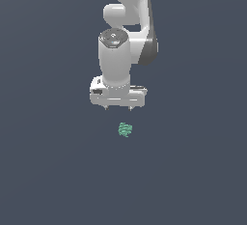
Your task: Pick up the object and move it to a goal position.
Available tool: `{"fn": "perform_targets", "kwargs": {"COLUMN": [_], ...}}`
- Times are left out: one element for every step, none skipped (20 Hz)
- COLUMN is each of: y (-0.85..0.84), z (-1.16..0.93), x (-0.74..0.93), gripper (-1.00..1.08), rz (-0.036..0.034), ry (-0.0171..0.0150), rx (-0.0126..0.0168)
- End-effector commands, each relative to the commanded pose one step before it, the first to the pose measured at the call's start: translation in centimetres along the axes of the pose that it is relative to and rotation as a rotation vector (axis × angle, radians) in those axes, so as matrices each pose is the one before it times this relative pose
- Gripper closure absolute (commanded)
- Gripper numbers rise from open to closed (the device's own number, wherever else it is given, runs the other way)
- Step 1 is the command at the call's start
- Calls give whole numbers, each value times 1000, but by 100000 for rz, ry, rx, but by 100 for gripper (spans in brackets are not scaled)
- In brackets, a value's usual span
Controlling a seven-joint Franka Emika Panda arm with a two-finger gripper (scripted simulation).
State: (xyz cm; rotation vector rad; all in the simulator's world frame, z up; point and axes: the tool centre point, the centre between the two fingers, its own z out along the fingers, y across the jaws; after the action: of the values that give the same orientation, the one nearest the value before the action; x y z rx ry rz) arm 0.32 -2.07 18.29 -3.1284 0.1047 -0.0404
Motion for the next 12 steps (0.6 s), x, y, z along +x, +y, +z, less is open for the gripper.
{"fn": "perform_targets", "kwargs": {"y": [1,-73,-214,-351,-486,-618,-666,-530,-386,-240,-95,61], "z": [0,3,15,26,38,53,65,61,53,40,28,-5], "x": [0,-13,-38,-63,-89,-115,-125,-99,-70,-42,-12,13], "gripper": [-92,-92,-92,-92,-92,-92,-92,-92,-92,-92,-92,-92], "rz": [0,-63,-189,-308,-424,-535,-567,-438,-304,-169,-50,65], "ry": [0,-46,-143,-236,-329,-423,-461,-372,-275,-170,-73,47], "rx": [0,59,186,304,418,528,565,446,322,195,80,-56]}}
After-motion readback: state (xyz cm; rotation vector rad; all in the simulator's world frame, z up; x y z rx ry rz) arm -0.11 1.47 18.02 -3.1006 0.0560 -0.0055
